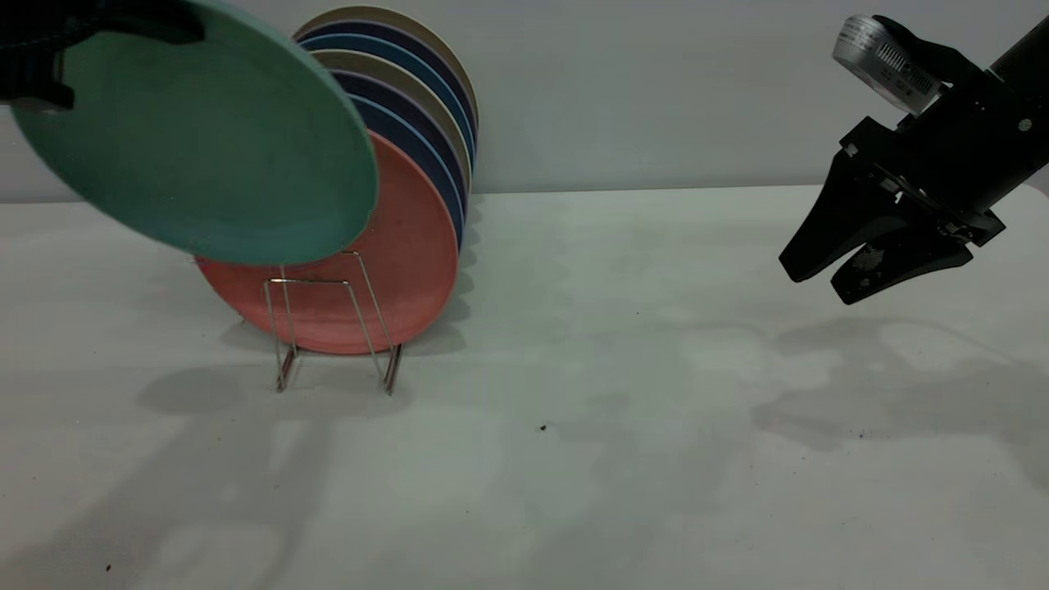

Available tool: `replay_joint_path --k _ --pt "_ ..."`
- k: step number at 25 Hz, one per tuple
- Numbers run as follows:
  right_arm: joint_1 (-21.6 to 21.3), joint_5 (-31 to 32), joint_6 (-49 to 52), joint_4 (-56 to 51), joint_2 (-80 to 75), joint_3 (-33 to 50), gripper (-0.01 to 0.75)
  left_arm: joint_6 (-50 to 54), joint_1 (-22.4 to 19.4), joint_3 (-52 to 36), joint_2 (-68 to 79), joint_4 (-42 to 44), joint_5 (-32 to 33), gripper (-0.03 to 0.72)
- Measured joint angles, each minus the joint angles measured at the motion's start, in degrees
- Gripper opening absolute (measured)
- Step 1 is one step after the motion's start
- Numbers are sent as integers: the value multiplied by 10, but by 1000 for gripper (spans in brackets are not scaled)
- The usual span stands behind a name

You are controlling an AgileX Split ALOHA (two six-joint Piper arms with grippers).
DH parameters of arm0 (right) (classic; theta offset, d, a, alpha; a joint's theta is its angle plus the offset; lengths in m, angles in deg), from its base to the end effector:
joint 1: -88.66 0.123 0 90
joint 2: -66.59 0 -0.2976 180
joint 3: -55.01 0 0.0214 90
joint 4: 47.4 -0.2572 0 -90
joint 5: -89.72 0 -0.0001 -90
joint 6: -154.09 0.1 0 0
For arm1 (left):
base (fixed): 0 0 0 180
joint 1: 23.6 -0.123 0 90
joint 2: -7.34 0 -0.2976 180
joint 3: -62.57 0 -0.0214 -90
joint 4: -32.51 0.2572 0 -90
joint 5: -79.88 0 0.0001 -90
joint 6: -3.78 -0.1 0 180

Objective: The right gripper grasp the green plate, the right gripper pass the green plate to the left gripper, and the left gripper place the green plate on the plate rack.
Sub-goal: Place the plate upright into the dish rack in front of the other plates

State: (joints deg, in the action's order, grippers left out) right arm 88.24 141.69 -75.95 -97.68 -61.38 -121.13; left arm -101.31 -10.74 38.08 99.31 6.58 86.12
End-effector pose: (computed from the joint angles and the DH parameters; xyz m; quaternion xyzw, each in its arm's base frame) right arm 0.4017 0.0577 0.1235 -0.1321 0.9357 0.3075 0.1117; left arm 0.3252 -0.0792 0.2719 0.6380 0.5985 0.2478 0.4164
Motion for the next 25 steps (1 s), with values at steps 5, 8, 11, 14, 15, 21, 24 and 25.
replay_joint_path --k 5,8,11,14,15,21,24,25 --pt "0 -1 0 0 0 0 575 -1 1 0 6 -1 -12 84" --pt "0 -1 0 0 0 0 575 -3 4 0 24 -1 -23 84" --pt "0 -1 0 0 0 0 575 -4 7 0 42 -1 -41 84" --pt "0 -1 0 0 0 0 575 -4 11 0 52 -1 -62 84" --pt "0 -1 0 0 0 0 575 -4 11 0 55 -1 -62 84" --pt "0 -2 1 0 0 0 575 -4 12 0 80 -1 -47 84" --pt "0 -2 1 0 0 0 574 -4 12 0 92 -1 -47 84" --pt "0 -2 1 0 0 0 574 -4 12 1 97 -1 -48 84"
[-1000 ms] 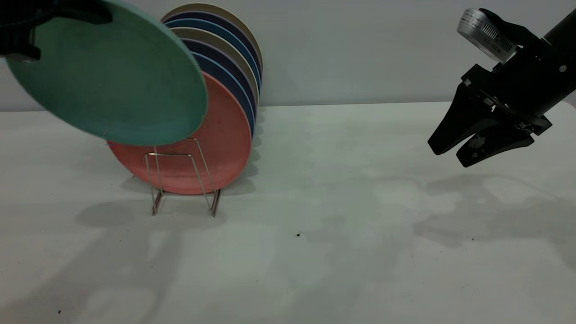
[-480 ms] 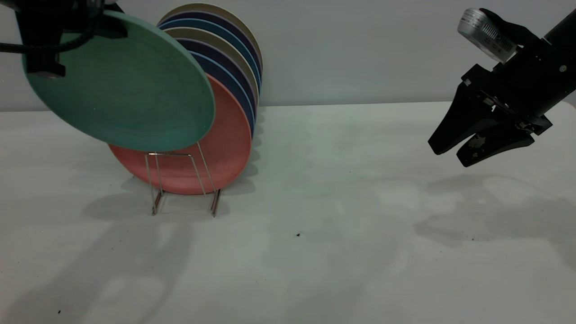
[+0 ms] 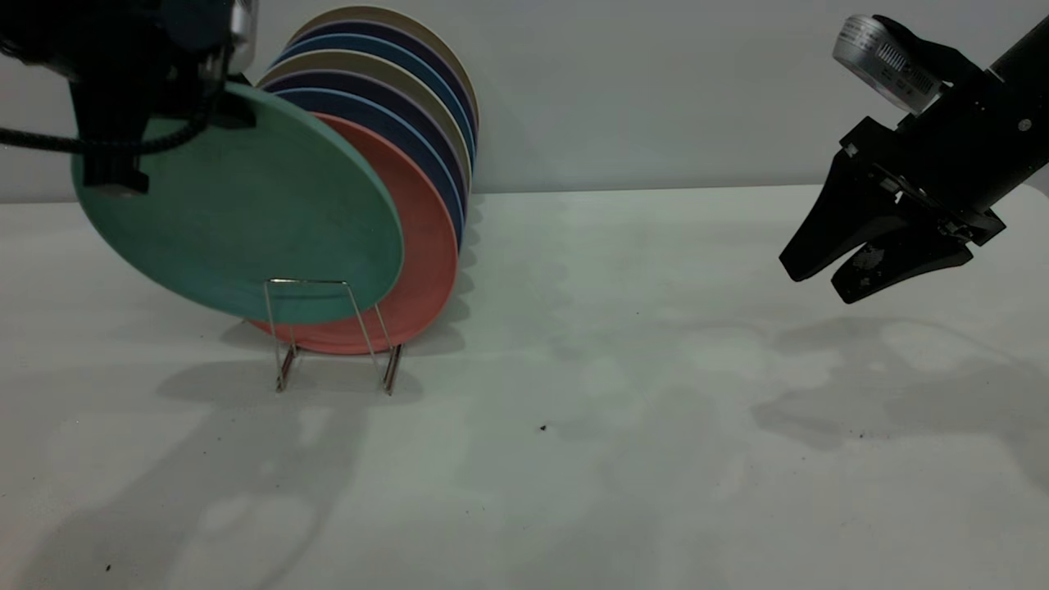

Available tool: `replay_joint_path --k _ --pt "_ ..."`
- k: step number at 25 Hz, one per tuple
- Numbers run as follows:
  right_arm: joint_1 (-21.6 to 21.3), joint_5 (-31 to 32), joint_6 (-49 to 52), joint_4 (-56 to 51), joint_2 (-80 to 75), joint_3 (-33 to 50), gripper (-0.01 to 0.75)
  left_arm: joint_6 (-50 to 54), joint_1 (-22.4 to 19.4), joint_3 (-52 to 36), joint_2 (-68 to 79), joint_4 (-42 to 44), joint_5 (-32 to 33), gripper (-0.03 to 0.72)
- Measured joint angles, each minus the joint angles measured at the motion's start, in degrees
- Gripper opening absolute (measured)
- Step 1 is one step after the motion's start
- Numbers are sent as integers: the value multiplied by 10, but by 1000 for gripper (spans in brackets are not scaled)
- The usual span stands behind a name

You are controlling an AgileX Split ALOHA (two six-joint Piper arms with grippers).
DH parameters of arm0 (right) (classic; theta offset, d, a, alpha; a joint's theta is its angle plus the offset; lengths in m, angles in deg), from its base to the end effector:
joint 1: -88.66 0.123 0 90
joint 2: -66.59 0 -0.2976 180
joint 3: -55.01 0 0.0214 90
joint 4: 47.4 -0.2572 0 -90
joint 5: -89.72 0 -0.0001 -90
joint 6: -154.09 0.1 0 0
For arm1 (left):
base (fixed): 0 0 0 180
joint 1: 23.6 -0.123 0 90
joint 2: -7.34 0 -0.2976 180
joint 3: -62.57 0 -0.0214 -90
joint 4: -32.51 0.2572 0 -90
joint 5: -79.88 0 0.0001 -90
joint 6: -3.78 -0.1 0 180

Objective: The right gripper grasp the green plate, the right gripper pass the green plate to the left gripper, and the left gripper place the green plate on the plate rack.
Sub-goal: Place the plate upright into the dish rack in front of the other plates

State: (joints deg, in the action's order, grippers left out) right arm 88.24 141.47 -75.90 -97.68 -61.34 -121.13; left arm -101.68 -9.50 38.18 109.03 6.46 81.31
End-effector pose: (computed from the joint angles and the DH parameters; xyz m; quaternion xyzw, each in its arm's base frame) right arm 0.4020 0.0575 0.1236 -0.1313 0.9360 0.3063 0.1133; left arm 0.3491 -0.0889 0.2195 0.6546 0.6123 0.2351 0.3759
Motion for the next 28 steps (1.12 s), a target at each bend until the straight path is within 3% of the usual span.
replay_joint_path --k 8,17,20,25,28 --pt "0 0 0 0 0 0 574 0 2 4 49 0 -14 84" --pt "0 -1 0 0 0 0 573 1 39 4 77 0 -79 94" --pt "0 0 0 0 0 0 573 1 39 4 77 -1 -87 157" --pt "0 0 0 0 0 0 573 3 39 4 77 -2 -98 330" --pt "0 0 0 0 0 0 573 12 39 4 77 -4 -106 380"
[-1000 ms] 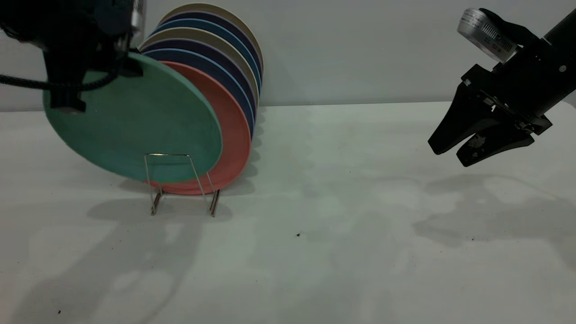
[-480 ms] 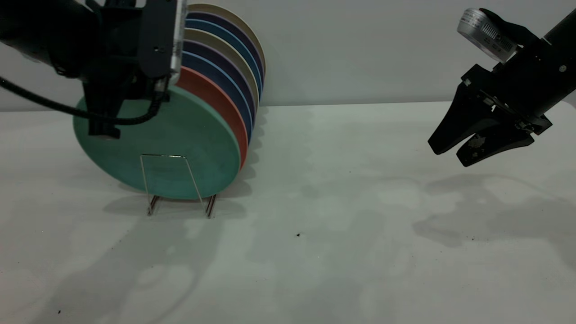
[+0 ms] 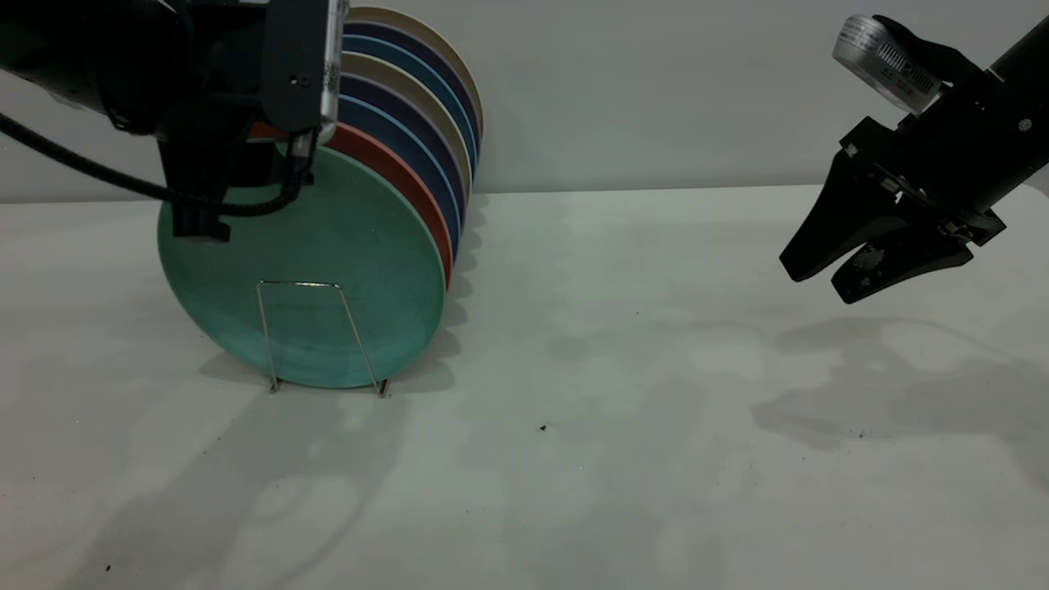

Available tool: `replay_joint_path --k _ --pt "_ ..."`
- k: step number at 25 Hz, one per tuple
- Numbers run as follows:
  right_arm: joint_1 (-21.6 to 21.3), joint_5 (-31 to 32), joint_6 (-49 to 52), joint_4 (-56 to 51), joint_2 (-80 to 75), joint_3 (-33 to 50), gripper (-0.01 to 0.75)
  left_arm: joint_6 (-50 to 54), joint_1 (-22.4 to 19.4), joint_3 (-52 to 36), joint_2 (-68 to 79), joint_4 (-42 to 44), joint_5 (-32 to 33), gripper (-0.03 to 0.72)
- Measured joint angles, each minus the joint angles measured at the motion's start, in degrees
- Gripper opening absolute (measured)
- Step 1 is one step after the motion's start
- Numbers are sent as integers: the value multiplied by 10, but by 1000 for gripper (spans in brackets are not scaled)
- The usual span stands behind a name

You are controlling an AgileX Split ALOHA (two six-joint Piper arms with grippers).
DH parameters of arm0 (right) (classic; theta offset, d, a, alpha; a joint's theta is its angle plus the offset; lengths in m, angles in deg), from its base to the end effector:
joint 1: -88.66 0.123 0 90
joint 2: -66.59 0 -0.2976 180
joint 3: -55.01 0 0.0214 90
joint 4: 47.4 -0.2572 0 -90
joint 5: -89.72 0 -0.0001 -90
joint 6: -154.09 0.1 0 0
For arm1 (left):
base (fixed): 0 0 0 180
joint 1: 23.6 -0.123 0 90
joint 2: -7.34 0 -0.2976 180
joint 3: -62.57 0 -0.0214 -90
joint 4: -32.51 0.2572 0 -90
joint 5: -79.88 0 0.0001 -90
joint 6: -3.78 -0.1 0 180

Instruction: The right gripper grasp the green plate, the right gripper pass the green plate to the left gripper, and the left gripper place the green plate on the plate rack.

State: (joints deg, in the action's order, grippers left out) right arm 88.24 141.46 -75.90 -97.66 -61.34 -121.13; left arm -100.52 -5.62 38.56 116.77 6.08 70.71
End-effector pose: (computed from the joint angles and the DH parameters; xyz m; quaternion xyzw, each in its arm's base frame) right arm 0.4020 0.0575 0.1236 -0.1314 0.9361 0.3061 0.1133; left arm 0.3654 -0.1112 0.1847 0.6492 0.6051 0.2578 0.3820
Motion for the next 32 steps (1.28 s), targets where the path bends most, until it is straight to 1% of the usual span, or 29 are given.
replay_joint_path --k 5,11,15,17,22,24,26,28,30,32 --pt "0 0 0 0 0 0 573 4 0 0 -1 -10 -8 396" --pt "0 0 0 0 0 0 573 3 0 0 -24 -67 -5 418" --pt "0 0 0 0 0 0 573 3 0 0 -37 -78 -4 445" --pt "0 0 1 4 0 0 573 3 0 -1 -46 -89 -4 447" --pt "0 0 6 17 0 0 573 3 0 -34 -75 -112 0 449" --pt "0 0 6 18 0 0 573 3 0 -52 -91 -141 -3 449" --pt "0 -1 6 18 0 0 573 3 0 -65 -109 -203 -23 449" --pt "0 -7 6 19 0 0 573 2 0 -70 -127 -291 -55 449" --pt "0 -11 6 20 0 0 573 -15 0 -70 -138 -409 -103 449" --pt "0 -16 11 25 0 0 573 -71 0 -68 -144 -535 -149 449"
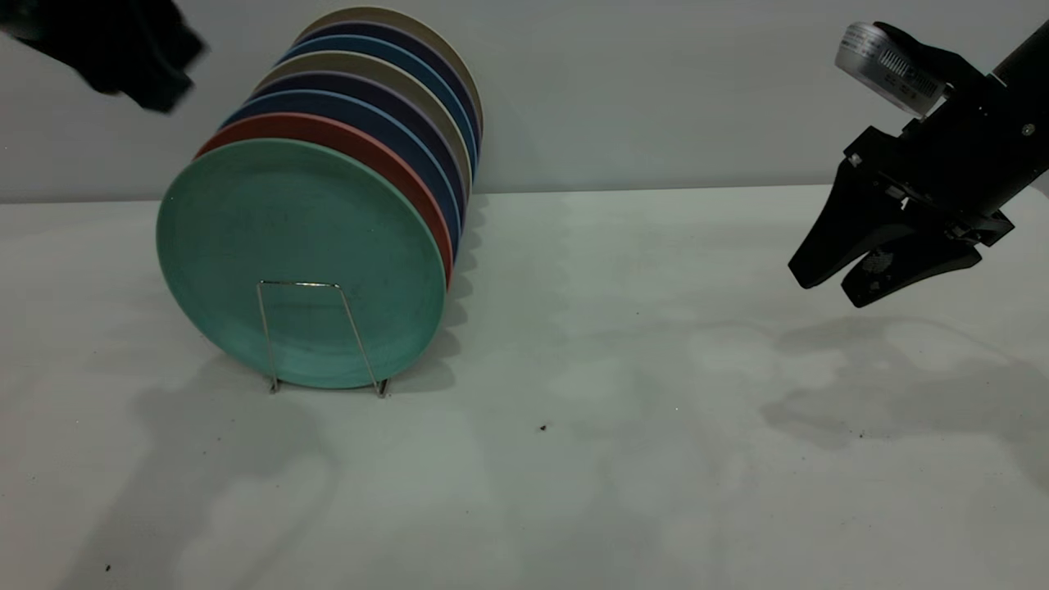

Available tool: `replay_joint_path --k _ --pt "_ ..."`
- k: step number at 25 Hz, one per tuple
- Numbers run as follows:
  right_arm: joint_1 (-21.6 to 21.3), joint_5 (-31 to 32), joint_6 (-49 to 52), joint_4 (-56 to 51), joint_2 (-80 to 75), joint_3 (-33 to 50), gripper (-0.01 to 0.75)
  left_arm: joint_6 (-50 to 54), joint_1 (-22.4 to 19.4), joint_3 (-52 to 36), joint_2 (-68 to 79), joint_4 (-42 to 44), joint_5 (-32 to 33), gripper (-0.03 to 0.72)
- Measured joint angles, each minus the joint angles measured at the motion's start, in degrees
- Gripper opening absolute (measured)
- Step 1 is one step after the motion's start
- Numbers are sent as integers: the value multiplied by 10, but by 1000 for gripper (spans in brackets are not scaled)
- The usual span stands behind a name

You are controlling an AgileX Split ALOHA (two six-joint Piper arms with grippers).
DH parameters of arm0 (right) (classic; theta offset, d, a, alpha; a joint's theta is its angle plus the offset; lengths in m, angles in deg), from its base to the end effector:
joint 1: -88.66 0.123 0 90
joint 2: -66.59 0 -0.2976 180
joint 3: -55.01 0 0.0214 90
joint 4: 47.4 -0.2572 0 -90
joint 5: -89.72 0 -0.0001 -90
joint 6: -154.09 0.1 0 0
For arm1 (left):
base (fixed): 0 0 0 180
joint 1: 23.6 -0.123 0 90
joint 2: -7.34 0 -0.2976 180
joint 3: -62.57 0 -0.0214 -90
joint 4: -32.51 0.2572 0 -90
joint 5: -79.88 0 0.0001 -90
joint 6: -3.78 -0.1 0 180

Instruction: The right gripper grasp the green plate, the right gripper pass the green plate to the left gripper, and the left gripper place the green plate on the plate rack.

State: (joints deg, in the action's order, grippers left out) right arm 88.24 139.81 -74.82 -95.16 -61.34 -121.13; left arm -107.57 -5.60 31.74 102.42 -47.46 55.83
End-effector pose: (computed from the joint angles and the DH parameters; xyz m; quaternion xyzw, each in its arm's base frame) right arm 0.4028 0.0539 0.1211 -0.1340 0.9424 0.2845 0.1142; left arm 0.3218 -0.0625 0.2381 0.2722 0.8154 0.2370 0.4525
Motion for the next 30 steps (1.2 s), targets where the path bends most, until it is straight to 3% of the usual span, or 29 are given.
replay_joint_path --k 3,6,8,12,17,24,30 --pt "0 -11 19 26 3 0 573 -74 0 12 -1 -174 -71 449" --pt "7 -29 55 82 19 0 573 -79 0 14 -4 -221 -142 449" --pt "17 -43 85 122 37 0 573 -79 0 15 -4 -224 -154 449" --pt "38 -56 115 161 63 0 573 -85 0 16 -4 -224 -123 449" --pt "44 -53 119 168 66 0 573 -91 0 16 -4 -222 -2 449" --pt "44 -46 120 170 66 0 573 -91 0 16 -4 -107 126 449" --pt "44 -45 120 170 66 0 573 -91 0 16 -4 164 222 438"
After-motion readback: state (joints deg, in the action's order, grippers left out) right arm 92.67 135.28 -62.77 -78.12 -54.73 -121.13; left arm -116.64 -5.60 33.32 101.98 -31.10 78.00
